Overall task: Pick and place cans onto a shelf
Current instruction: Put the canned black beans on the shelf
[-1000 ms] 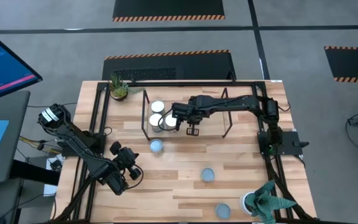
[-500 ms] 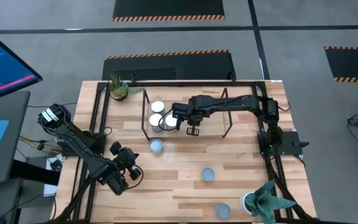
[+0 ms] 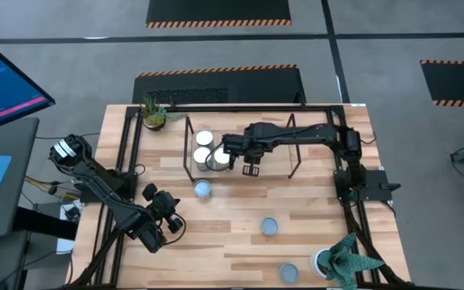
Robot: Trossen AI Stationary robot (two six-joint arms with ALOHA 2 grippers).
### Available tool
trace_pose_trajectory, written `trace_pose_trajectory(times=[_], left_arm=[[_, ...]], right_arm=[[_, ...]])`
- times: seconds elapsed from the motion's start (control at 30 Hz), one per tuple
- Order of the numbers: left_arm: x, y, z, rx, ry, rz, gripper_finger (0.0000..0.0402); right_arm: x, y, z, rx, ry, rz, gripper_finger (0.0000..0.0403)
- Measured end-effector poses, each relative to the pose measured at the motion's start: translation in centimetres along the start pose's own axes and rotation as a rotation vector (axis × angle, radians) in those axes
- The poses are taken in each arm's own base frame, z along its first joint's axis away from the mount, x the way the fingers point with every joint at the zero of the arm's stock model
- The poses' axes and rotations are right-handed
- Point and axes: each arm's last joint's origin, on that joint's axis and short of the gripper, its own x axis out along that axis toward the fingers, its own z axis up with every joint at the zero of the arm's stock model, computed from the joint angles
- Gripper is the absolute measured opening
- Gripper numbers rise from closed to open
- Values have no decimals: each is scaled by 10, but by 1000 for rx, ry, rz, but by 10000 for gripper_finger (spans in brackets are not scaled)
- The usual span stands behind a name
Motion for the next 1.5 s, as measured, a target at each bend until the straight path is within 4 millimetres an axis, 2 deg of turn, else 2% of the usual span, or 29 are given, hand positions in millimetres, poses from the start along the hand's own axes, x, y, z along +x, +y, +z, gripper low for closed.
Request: trace_pose_trajectory(times=[0.13,0.23,0.43,0.53,0.63,0.73,0.83,0.93,1.07,1.33,1.5], left_arm=[[0,0,0,0,0,0,0],[0,0,0,1,0,0,0],[0,0,0,7,0,0,0],[0,0,0,8,0,0,0],[1,-1,-1,15,0,2,0],[2,-1,0,15,-2,5,0],[2,-1,1,14,-12,6,0],[2,-1,1,10,-12,4,0],[2,-1,0,9,-9,2,0],[2,-1,1,6,-9,0,0],[2,-1,0,11,-5,0,0]], right_arm=[[-10,5,-17,-2,158,-40,127],[-8,10,-29,12,271,-75,120],[8,12,-42,-43,277,-167,116],[13,6,-56,-47,300,-171,116],[2,-9,-73,-25,256,-175,116],[-6,-20,-82,2,102,-141,116],[-6,-26,-87,16,-62,-36,116],[-2,-26,-92,26,-128,20,116],[8,-22,-94,17,-111,22,116],[46,-7,-74,-54,-40,22,116],[61,-6,-61,-66,-23,14,116]])
